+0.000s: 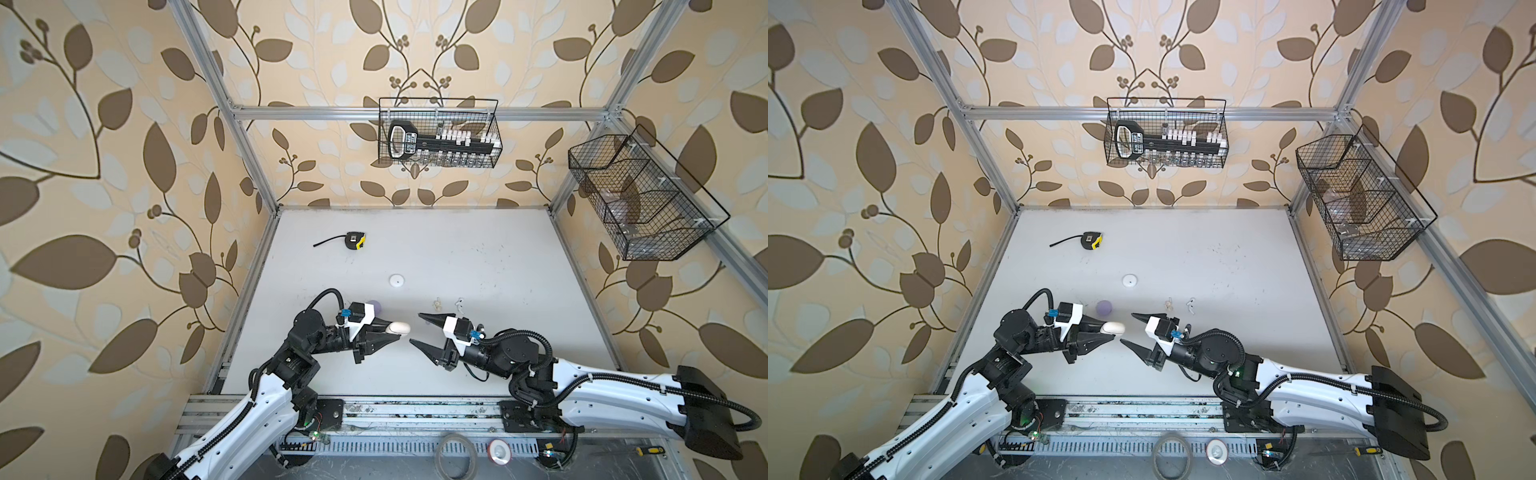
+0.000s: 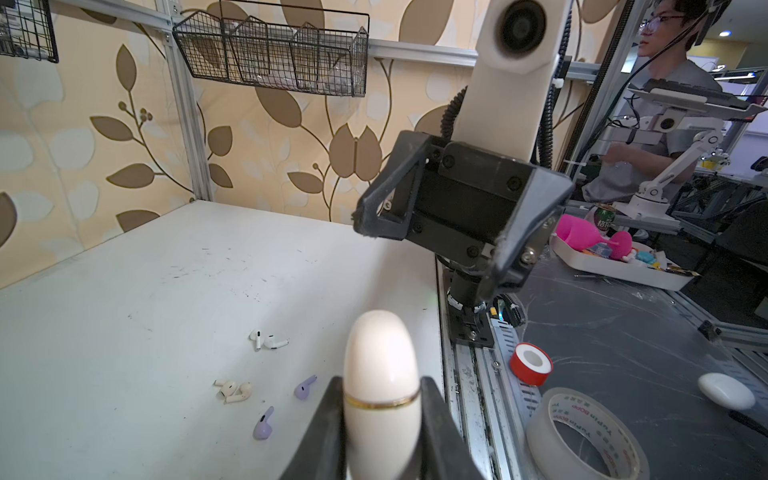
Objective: Insert wireless bluetooth earbuds into charging case
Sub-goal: Open the charging case.
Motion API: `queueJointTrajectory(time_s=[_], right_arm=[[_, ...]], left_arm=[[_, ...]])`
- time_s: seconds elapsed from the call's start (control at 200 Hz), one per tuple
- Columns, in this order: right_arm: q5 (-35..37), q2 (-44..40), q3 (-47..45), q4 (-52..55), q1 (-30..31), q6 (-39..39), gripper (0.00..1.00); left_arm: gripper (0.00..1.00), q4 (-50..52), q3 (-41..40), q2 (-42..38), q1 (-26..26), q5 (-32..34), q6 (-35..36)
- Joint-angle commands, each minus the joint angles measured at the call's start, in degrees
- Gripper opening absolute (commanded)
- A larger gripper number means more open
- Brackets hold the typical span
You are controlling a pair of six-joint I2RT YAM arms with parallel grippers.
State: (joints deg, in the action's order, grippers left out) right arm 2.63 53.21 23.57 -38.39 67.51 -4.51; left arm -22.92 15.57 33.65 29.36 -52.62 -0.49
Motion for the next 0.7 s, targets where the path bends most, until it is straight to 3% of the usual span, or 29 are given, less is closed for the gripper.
queueJointTrajectory(time_s=[0.0, 0.695], right_arm=[[1.2, 1.5, 2.7, -1.2, 0.5, 1.6, 0.59], [2.5, 7.1, 6.2, 0.5, 0.6, 1.0, 0.59]], left_arm=[[0.00, -3.5, 2.1, 0.1, 1.0, -2.4, 0.1], [0.00, -2.1, 3.5, -0.3, 3.2, -2.2, 1.1]])
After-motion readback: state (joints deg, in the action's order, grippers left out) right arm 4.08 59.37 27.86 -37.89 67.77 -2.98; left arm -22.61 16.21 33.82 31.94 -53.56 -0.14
